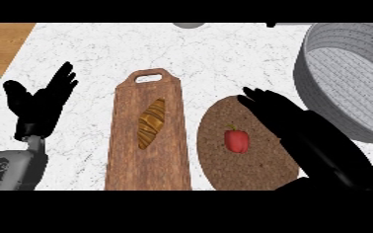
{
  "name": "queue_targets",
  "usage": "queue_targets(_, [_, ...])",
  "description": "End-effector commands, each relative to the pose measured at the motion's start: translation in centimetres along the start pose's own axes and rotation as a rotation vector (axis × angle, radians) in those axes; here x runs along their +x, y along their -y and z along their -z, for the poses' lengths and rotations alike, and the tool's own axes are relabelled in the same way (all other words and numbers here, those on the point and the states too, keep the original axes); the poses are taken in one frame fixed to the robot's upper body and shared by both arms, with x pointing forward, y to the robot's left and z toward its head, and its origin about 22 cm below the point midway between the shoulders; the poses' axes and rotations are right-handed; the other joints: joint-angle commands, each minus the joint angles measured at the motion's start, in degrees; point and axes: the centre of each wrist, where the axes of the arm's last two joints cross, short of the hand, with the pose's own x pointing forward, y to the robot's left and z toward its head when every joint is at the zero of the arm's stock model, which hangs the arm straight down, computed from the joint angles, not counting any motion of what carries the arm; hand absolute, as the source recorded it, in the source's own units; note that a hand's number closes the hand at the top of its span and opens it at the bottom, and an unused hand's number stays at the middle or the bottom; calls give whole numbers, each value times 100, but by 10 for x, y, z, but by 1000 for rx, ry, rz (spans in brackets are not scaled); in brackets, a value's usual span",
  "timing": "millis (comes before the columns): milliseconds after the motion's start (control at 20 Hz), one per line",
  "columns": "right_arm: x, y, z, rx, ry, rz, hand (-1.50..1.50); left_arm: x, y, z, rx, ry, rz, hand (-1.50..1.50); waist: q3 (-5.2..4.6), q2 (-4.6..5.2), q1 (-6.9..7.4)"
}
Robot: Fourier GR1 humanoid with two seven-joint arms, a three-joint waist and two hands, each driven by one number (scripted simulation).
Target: Pick the bell pepper from the placemat and place it in the basket
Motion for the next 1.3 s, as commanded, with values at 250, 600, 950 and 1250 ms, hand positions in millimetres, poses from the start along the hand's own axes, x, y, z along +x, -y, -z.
queue_targets(250, [-37,-63,46,-74,29,127,-150,-9,-11,-9,-8,-17,1,0,-4,-2,37])
queue_targets(600, [-65,-102,65,58,-65,22,-150,-12,-10,3,-9,-15,-25,0,-5,4,25])
queue_targets(950, [-62,-103,70,92,-78,-11,-150,3,4,-1,2,0,-6,0,-5,-7,9])
queue_targets(1250, [-81,-94,58,92,-49,21,-150,-12,-11,-11,10,-13,4,0,-6,-9,9])
